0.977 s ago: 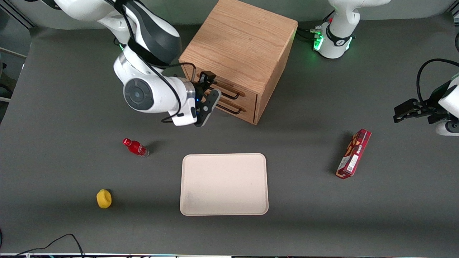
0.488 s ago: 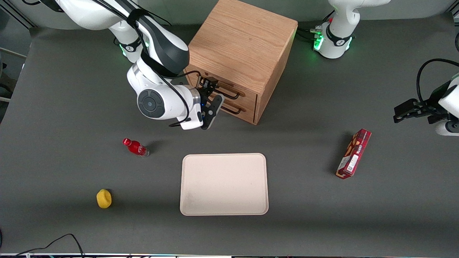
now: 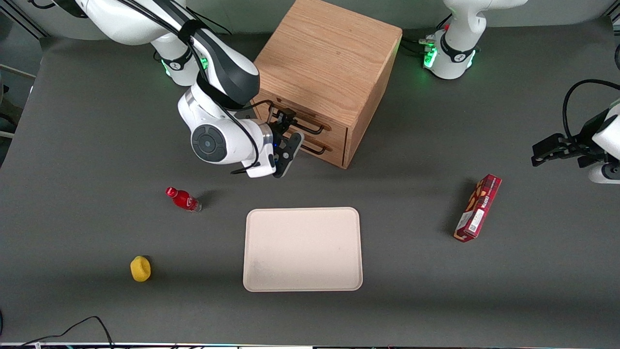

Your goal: Open upper drawer

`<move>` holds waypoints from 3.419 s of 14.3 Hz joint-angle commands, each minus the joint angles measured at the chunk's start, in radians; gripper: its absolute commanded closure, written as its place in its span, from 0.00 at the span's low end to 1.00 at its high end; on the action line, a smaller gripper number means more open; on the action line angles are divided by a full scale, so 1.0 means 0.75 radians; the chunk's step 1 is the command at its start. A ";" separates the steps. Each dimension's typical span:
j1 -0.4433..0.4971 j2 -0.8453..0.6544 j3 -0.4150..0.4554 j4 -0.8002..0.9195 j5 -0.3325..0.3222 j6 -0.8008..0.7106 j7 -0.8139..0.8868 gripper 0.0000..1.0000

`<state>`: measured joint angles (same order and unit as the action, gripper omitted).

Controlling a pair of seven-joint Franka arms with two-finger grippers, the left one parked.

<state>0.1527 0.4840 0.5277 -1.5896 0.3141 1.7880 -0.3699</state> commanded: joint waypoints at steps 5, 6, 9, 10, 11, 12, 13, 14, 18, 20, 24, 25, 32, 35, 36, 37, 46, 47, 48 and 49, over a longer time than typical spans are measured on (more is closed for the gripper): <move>0.005 0.105 -0.002 0.033 -0.116 0.107 -0.026 0.00; 0.003 0.138 -0.004 0.076 -0.155 0.105 -0.022 0.00; 0.003 0.197 -0.022 0.172 -0.196 0.099 -0.018 0.00; 0.001 0.203 -0.027 0.191 -0.196 0.093 -0.020 0.00; -0.001 0.205 -0.029 0.205 -0.196 0.085 -0.020 0.00; 0.001 0.205 -0.047 0.219 -0.196 0.072 -0.022 0.00; 0.001 0.210 -0.065 0.238 -0.194 0.058 -0.022 0.00; 0.001 0.224 -0.076 0.266 -0.192 0.030 -0.022 0.00; 0.001 0.322 -0.106 0.477 -0.192 -0.140 -0.032 0.00; 0.001 0.340 -0.131 0.516 -0.192 -0.146 -0.055 0.00; 0.003 0.359 -0.186 0.579 -0.194 -0.146 -0.149 0.00; 0.003 0.375 -0.194 0.598 -0.196 -0.146 -0.165 0.00; 0.003 0.437 -0.305 0.751 -0.196 -0.146 -0.339 0.00; 0.003 0.467 -0.327 0.817 -0.194 -0.146 -0.374 0.00; 0.003 0.465 -0.325 0.819 -0.192 -0.148 -0.370 0.00; 0.003 0.449 -0.323 0.819 -0.190 -0.155 -0.364 0.00; -0.005 -0.031 -0.391 0.790 -0.216 -0.353 0.218 0.00; -0.001 -0.090 -0.403 0.770 -0.301 -0.375 0.268 0.00; -0.009 -0.150 -0.403 0.749 -0.367 -0.400 0.288 0.00; -0.023 -0.191 -0.409 0.731 -0.376 -0.485 0.295 0.00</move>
<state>0.1407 0.4348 0.2408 -0.9597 0.0798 1.4779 -0.2007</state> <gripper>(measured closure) 0.000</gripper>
